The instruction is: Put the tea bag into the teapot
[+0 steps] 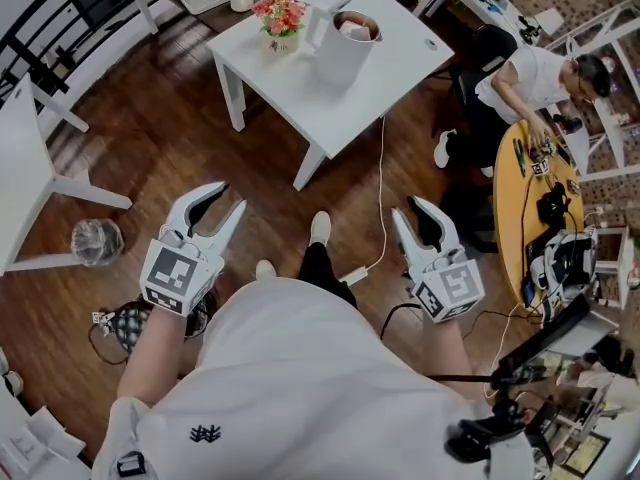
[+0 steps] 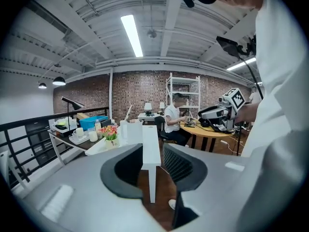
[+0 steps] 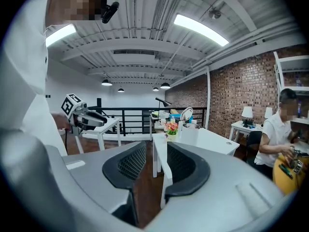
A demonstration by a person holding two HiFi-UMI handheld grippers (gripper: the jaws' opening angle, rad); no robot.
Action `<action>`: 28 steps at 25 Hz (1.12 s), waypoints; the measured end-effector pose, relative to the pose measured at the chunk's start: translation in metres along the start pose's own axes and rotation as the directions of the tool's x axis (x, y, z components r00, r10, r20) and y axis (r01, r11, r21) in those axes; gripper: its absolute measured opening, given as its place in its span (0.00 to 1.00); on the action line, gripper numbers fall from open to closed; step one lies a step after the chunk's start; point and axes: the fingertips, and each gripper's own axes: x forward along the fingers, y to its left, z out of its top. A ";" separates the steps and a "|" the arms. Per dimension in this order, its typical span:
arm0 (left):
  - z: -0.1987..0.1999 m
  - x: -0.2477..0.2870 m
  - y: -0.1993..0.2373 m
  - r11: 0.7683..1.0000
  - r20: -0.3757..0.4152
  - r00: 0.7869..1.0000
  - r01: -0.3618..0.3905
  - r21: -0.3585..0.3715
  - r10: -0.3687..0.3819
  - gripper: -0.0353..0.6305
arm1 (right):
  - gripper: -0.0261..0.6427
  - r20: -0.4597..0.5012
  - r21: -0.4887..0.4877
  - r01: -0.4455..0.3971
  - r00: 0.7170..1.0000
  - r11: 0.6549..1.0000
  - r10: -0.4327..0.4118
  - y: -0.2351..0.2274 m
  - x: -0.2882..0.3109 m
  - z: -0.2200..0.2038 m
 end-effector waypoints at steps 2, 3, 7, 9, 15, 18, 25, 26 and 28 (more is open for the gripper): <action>-0.001 -0.005 -0.002 1.000 0.007 1.000 0.009 -0.001 -0.009 0.21 | 0.23 0.002 0.001 -0.002 1.000 1.000 0.002 0.008 -0.002 -0.001; -0.001 -0.007 -0.003 1.000 0.012 1.000 0.012 0.001 -0.012 0.21 | 0.23 0.003 -0.001 -0.002 1.000 1.000 0.002 0.012 -0.003 -0.001; 0.001 -0.015 -0.007 1.000 0.025 0.999 0.020 0.003 -0.020 0.21 | 0.22 0.005 -0.039 0.008 1.000 0.999 -0.007 0.021 -0.008 0.005; 0.002 -0.018 -0.007 1.000 0.029 0.999 0.020 0.005 -0.020 0.21 | 0.22 0.007 -0.052 0.016 1.000 0.999 -0.015 0.023 -0.010 0.008; 0.001 -0.026 -0.008 1.000 0.038 0.999 0.011 0.010 -0.011 0.21 | 0.22 0.006 -0.062 0.015 1.000 0.998 -0.015 0.030 -0.013 0.006; -0.001 -0.029 -0.011 1.000 0.035 0.999 0.010 0.011 -0.011 0.21 | 0.22 0.012 -0.067 0.012 1.000 0.998 -0.011 0.031 -0.013 0.008; -0.007 -0.032 -0.010 1.000 0.024 1.000 0.007 0.001 -0.007 0.21 | 0.22 0.018 -0.070 0.021 1.000 0.997 -0.020 0.029 -0.009 0.010; -0.008 -0.031 -0.010 1.000 0.021 1.000 0.008 -0.002 -0.008 0.21 | 0.22 0.017 -0.070 0.023 1.000 0.997 -0.021 0.028 -0.008 0.010; -0.010 -0.027 -0.011 1.000 0.014 1.000 0.013 -0.007 -0.013 0.21 | 0.22 0.010 -0.068 0.019 1.000 0.998 -0.018 0.025 -0.006 0.008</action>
